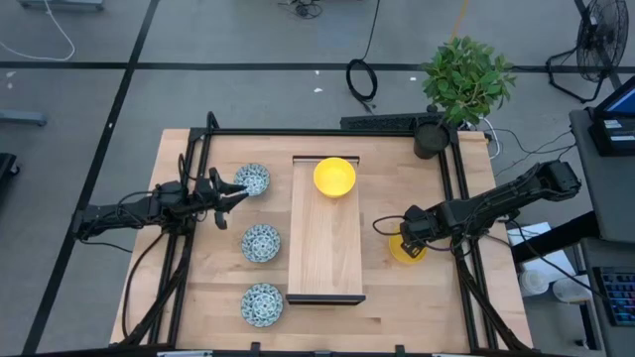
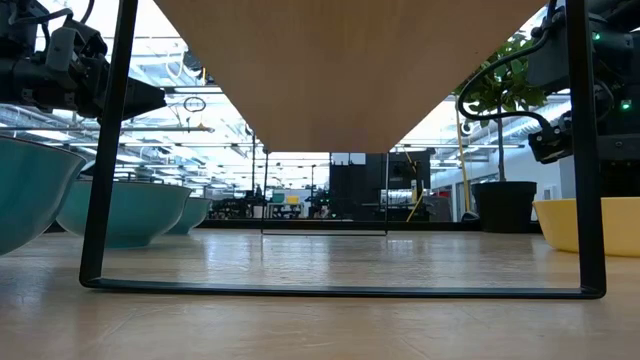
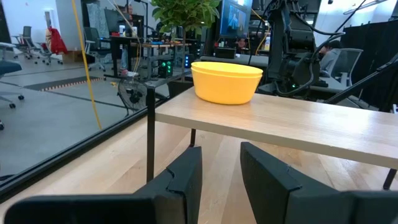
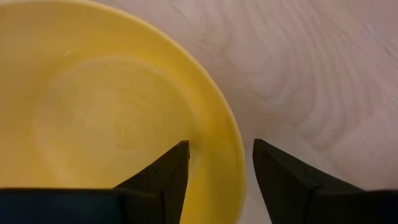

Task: Pick & Place Mini bowls
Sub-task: Stack the yellow bowl on top of the yellow bowl on the shelf

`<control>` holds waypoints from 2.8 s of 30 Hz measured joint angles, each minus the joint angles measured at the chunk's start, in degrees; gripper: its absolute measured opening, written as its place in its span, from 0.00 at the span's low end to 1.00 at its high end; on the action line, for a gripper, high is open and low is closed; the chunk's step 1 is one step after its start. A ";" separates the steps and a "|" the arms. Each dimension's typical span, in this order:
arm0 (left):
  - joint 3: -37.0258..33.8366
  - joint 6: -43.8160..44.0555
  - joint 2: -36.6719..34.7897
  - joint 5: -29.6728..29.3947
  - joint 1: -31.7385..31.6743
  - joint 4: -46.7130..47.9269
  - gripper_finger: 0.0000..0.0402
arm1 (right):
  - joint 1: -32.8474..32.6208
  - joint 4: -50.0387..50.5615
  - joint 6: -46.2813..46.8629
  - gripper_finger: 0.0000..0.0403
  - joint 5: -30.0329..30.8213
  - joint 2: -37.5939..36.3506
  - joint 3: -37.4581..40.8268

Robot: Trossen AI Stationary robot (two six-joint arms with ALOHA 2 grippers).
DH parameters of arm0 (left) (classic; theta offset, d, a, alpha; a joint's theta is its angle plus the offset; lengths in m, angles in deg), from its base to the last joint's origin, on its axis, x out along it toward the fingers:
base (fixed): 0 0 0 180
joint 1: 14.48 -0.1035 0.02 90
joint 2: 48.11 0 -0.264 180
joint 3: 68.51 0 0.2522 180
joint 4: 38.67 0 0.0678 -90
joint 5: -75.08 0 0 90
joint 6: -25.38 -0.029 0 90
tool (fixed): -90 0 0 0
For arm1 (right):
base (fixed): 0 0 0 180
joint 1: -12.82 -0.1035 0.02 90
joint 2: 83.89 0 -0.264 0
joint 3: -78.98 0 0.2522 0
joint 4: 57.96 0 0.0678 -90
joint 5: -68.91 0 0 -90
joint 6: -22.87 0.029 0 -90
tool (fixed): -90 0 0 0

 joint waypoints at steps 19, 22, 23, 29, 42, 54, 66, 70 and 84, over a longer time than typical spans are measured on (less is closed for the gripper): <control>0.00 -0.02 0.01 0.00 0.00 0.01 0.28 | 0.00 0.00 -9.32 0.41 -0.37 0.00 0.00; 0.00 -0.02 0.02 0.00 0.02 0.00 0.28 | 0.00 0.00 -8.63 0.41 -0.36 0.00 0.00; 0.00 0.00 0.00 0.00 0.00 0.00 0.28 | 0.00 0.00 -8.16 0.41 -0.36 0.00 0.00; 0.00 0.00 0.00 -0.02 0.02 0.02 0.28 | 0.00 0.02 -1.64 0.41 -0.45 0.00 0.00; 0.00 -0.01 0.02 0.00 0.00 0.01 0.28 | 0.00 0.00 -7.00 0.41 -0.47 0.00 0.00; 0.00 0.00 0.01 -0.01 0.02 0.00 0.28 | 0.00 0.00 -2.98 0.41 -0.36 0.00 0.00; 0.00 -0.02 0.02 0.00 0.00 0.01 0.28 | 0.00 0.00 -0.33 0.41 -0.34 0.00 0.00; 0.00 -0.02 0.01 0.00 0.00 0.01 0.28 | 0.00 -0.02 -0.33 0.41 -0.34 0.00 0.00; 0.00 -0.01 0.01 -0.01 0.01 0.01 0.28 | 0.01 -0.02 -0.33 0.41 -0.22 0.00 0.00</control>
